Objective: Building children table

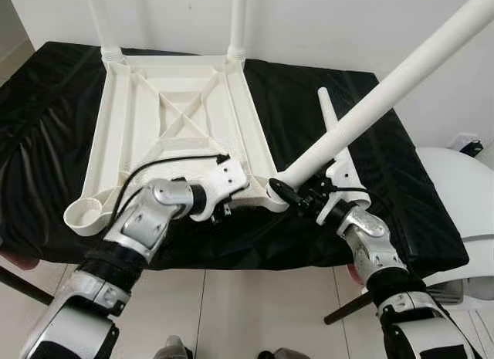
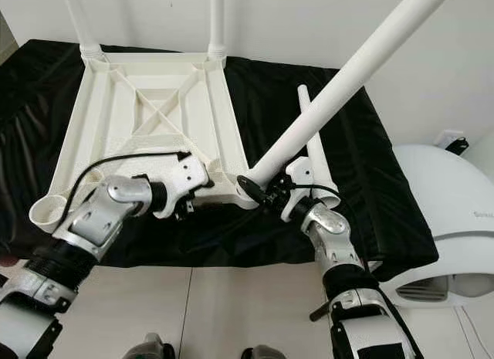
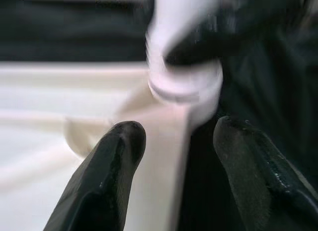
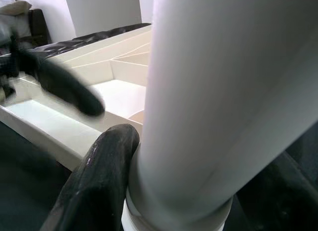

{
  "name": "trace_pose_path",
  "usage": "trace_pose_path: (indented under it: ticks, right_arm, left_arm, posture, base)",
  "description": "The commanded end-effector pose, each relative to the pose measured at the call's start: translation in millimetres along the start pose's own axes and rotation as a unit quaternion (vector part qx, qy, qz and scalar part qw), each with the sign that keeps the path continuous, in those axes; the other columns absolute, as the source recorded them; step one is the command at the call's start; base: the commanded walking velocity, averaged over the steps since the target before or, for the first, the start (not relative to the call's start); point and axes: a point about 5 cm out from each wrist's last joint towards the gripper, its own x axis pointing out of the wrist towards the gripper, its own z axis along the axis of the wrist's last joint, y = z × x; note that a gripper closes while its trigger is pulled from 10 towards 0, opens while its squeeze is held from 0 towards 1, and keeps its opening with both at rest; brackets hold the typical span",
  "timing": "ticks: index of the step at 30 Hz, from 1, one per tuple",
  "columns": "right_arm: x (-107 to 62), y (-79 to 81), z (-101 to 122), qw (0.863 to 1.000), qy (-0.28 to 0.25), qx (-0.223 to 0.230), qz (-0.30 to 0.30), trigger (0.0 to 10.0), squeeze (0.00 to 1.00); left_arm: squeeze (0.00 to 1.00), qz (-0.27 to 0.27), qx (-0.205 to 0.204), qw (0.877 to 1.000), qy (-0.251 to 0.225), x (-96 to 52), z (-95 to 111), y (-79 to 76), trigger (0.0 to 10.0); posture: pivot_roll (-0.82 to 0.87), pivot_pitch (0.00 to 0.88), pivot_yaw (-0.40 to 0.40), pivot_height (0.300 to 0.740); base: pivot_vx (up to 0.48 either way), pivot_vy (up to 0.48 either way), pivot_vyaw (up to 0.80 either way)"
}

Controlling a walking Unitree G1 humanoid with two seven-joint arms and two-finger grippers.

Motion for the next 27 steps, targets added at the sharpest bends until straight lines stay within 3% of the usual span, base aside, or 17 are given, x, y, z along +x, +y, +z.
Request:
trace_pose_path:
  ticks: [1,2,3,8,9,12,20,25,27]
  right_arm:
    - [-5.8,-1.8,-11,0.999,0.033,0.016,-0.005,0.0,0.0]
    - [-4.9,-1.7,-11,0.999,0.033,0.016,-0.003,0.0,0.0]
    - [-3.3,-1.5,-11,0.999,0.035,0.015,-0.001,10.0,0.0]
    - [-0.3,-0.7,-11,0.999,0.04,0.009,0.008,10.0,0.0]
    - [2.3,-0.1,-10,0.999,0.043,0.004,0.016,10.0,0.0]
    - [3.3,-0.1,-10,0.999,0.044,0.002,0.019,10.0,0.0]
    - [9.5,-1.7,-6,0.998,0.053,-0.012,0.037,10.0,0.0]
    - [12.0,-1.6,-5,0.998,0.053,-0.016,0.042,10.0,0.0]
    - [15.3,-1.4,-3,0.997,0.052,-0.022,0.047,10.0,0.0]
  left_arm:
    - [0.0,0.008,0.012,0.999,-0.032,-4.4,16,7.7,10.0]
    - [0.0,0.015,0.013,0.999,-0.046,-6.6,23,12.0,10.0]
    - [0.0,0.025,0.009,0.998,-0.065,-9.1,33,18.5,10.0]
    - [0.0,0.037,0.014,0.994,-0.102,-13.0,55,29.9,10.0]
    - [0.0,0.038,0.02,0.991,-0.128,-13.1,70,35.7,10.0]
    - [0.0,0.035,0.022,0.99,-0.135,-12.2,75,36.4,10.0]
    - [0.0,-0.017,0.008,0.982,-0.19,-0.1,112,25.6,10.0]
    - [0.0,-0.028,0.001,0.982,-0.188,8.3,116,20.0,10.0]
    - [0.0,-0.035,-0.01,0.983,-0.178,18.1,116,16.3,10.0]
  posture:
    - [0.03,0.046,-0.053,0.74]
    - [0.03,0.046,-0.053,0.74]
    - [0.03,0.045,-0.057,0.74]
    - [0.04,0.042,-0.063,0.74]
    - [0.04,0.037,-0.063,0.74]
    - [0.04,0.037,-0.063,0.74]
    - [0.05,0.032,-0.068,0.74]
    - [0.05,0.029,-0.07,0.74]
    - [0.05,0.024,-0.072,0.74]
  base:
    - [0.0,0.0,0.0]
    - [0.0,0.0,0.0]
    - [0.0,0.0,0.0]
    - [0.0,0.0,0.0]
    - [0.0,0.0,0.0]
    - [0.0,0.0,0.0]
    - [0.0,0.0,0.0]
    - [0.0,0.0,0.0]
    - [0.0,0.0,0.0]
